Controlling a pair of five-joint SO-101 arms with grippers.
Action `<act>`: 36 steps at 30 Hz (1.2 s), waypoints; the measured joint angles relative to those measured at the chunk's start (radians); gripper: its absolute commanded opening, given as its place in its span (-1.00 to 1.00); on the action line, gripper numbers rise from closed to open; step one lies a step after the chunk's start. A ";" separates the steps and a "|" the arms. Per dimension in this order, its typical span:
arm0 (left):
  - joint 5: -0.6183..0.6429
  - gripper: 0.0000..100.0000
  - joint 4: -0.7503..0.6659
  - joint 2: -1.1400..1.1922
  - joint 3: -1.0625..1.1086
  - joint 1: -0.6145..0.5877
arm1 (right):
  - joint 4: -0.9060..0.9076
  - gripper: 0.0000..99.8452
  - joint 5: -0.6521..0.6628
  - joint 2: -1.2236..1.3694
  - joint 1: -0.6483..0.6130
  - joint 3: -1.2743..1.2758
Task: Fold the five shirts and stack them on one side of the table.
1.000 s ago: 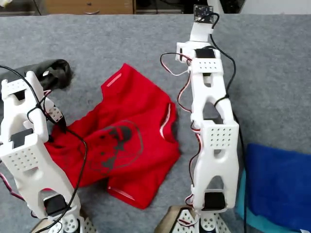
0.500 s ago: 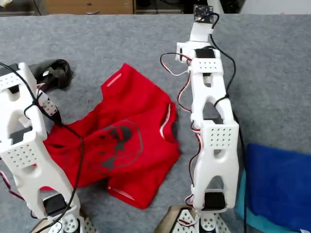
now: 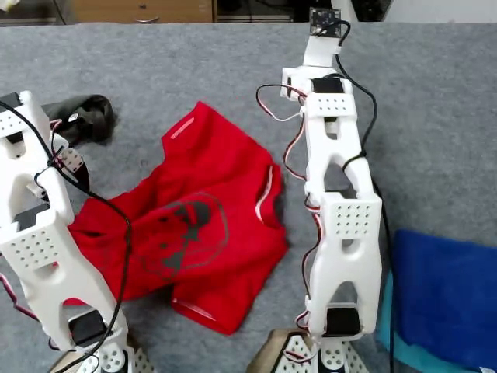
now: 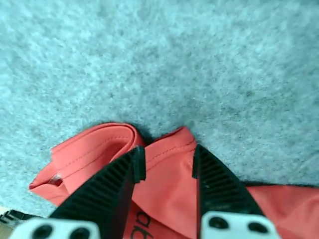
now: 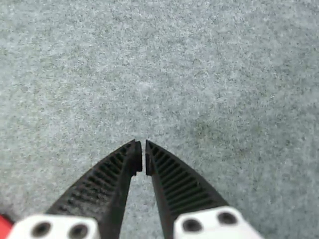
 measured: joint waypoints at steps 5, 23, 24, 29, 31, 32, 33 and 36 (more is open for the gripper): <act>0.006 -0.66 0.000 0.064 -0.003 0.064 | 0.000 -0.94 0.000 0.000 -0.006 0.000; 0.035 -0.67 0.002 0.249 -0.167 0.084 | 0.000 -0.94 0.000 0.000 -0.005 0.000; 0.035 -0.67 0.002 0.250 -0.170 0.084 | 0.000 -0.94 0.000 0.000 -0.005 0.000; 0.035 -0.68 0.002 0.264 -0.175 0.084 | 0.000 -0.94 0.000 0.000 -0.005 0.000; 0.038 -0.78 0.002 0.284 -0.178 0.084 | 0.000 -0.94 0.000 0.000 -0.005 0.000; 0.048 -0.86 0.002 0.290 -0.178 0.084 | 0.000 -0.94 0.000 0.000 -0.005 0.000; 0.057 -0.95 0.002 0.295 -0.183 0.084 | 0.000 -0.94 0.000 0.000 -0.005 0.000; 0.068 -0.94 -0.006 0.302 -0.198 0.087 | 0.000 -0.94 0.000 0.000 -0.005 0.000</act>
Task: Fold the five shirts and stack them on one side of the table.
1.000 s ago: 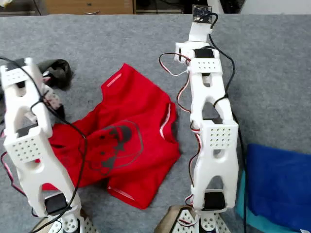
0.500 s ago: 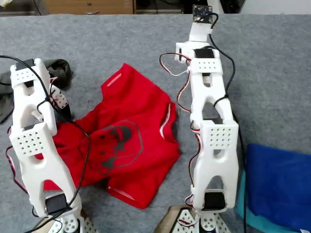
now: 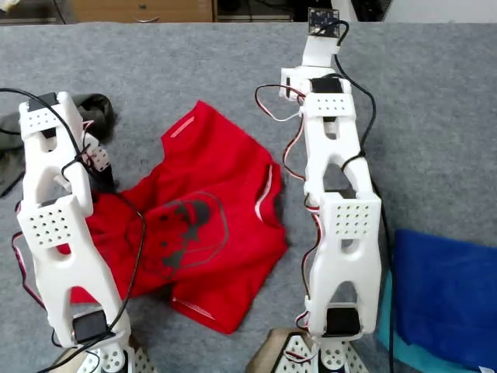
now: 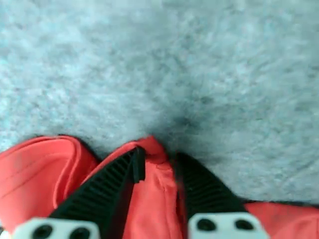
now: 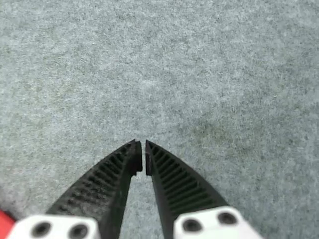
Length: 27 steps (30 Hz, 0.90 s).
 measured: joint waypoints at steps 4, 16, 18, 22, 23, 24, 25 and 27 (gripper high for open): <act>0.008 -0.96 -0.006 0.005 -0.003 0.002 | 0.000 -0.94 0.000 0.000 0.000 0.000; 0.014 -0.96 0.009 0.018 -0.313 -0.005 | 0.002 -0.93 0.000 0.000 0.000 0.000; 0.014 -0.96 0.008 0.008 -0.427 -0.005 | 0.017 -0.89 0.000 0.002 0.000 -0.014; 0.014 -0.96 0.009 0.000 -0.631 -0.005 | 0.115 -0.63 0.000 0.002 -0.028 -0.112; 0.014 -0.96 0.009 0.000 -0.667 -0.005 | 0.152 -0.59 0.000 0.003 -0.043 -0.140; 0.014 -0.96 0.009 0.000 -0.700 -0.005 | 0.195 -0.57 0.000 0.014 -0.060 -0.169; 0.014 -0.96 0.011 0.000 -0.729 -0.005 | 0.239 -0.57 0.000 0.021 -0.080 -0.195; 0.023 -0.96 -0.003 0.000 -0.784 -0.017 | 0.319 -0.57 0.000 0.055 -0.124 -0.247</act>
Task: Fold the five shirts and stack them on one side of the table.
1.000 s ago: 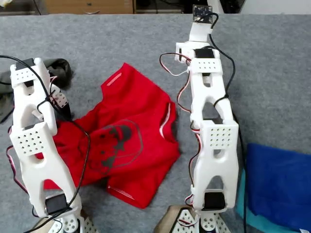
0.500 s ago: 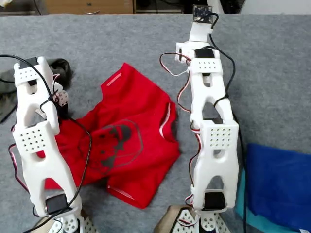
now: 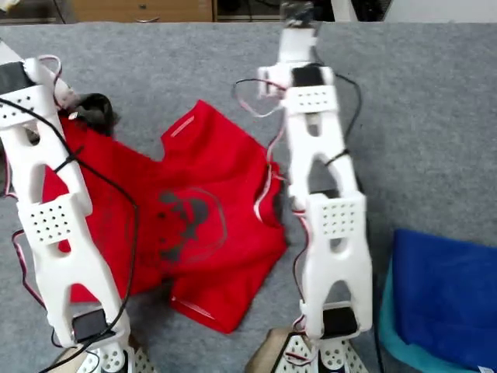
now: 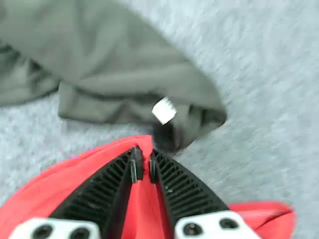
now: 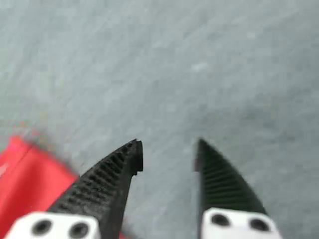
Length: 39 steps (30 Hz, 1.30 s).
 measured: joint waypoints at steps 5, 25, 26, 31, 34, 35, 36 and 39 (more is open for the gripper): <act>0.064 -0.96 -0.086 0.064 -0.083 -0.078 | 0.153 -0.57 0.000 0.106 -0.097 -0.130; 0.049 -0.96 -0.206 0.382 -0.149 -0.138 | 0.634 -0.79 0.002 0.252 -0.130 -0.480; 0.049 -0.96 -0.206 0.385 -0.155 -0.138 | 0.635 -0.77 0.002 0.252 -0.130 -0.480; 0.049 -0.96 -0.206 0.390 -0.161 -0.138 | 0.637 -0.63 0.002 0.230 -0.133 -0.480; 0.049 -0.96 -0.206 0.390 -0.161 -0.138 | 0.637 -0.63 0.002 0.169 -0.135 -0.473; 0.049 -0.96 -0.206 0.390 -0.161 -0.138 | 0.637 -0.63 0.009 0.141 -0.137 -0.454; 0.049 -0.96 -0.206 0.390 -0.161 -0.138 | 0.637 -0.63 0.021 0.107 -0.140 -0.423; 0.049 -0.96 -0.206 0.390 -0.161 -0.138 | 0.637 -0.64 0.051 -0.008 -0.163 -0.282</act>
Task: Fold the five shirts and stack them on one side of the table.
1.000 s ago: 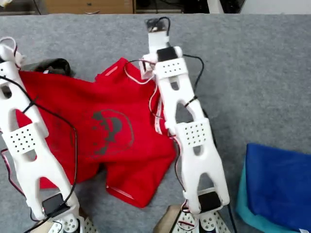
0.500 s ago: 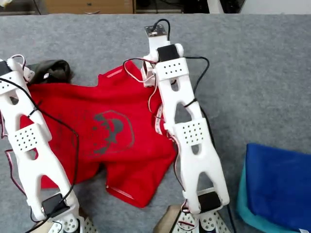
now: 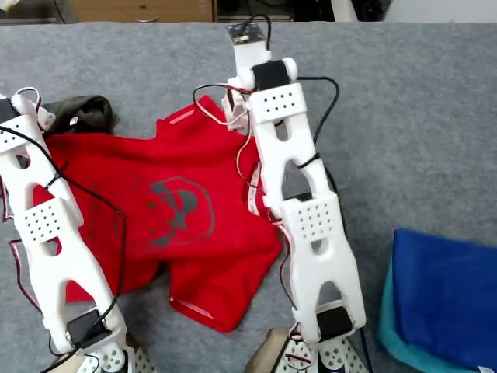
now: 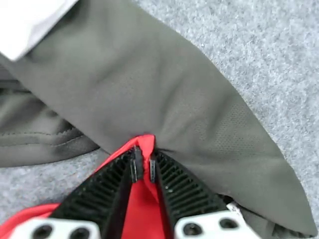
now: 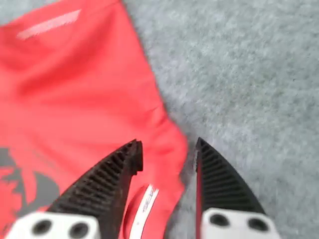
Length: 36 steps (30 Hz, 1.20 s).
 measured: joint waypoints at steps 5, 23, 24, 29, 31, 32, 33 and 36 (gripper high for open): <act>0.000 -0.96 0.000 0.000 0.000 0.000 | 0.000 -0.69 0.025 -0.199 -0.077 0.362; -0.126 -0.96 0.021 0.000 -0.002 0.002 | -0.170 -0.97 0.150 -0.135 -0.068 0.723; -0.166 -0.96 0.035 0.000 -0.003 0.006 | -0.164 -0.98 0.153 -0.135 -0.064 0.723; -0.295 -0.96 0.100 -0.044 -0.003 0.037 | -0.084 -0.98 0.166 -0.135 -0.029 0.729; -0.324 -0.96 0.104 -0.051 -0.003 0.041 | -0.043 -0.98 0.172 -0.137 -0.011 0.729; -0.336 -0.96 0.104 -0.051 -0.003 0.044 | -0.025 -0.98 0.172 -0.141 -0.002 0.732; -0.344 -0.96 0.104 -0.051 -0.003 0.044 | -0.015 -0.98 0.172 -0.149 0.008 0.744; -0.358 -0.96 0.104 -0.051 -0.003 0.046 | -0.011 -0.98 0.178 -0.204 0.023 0.839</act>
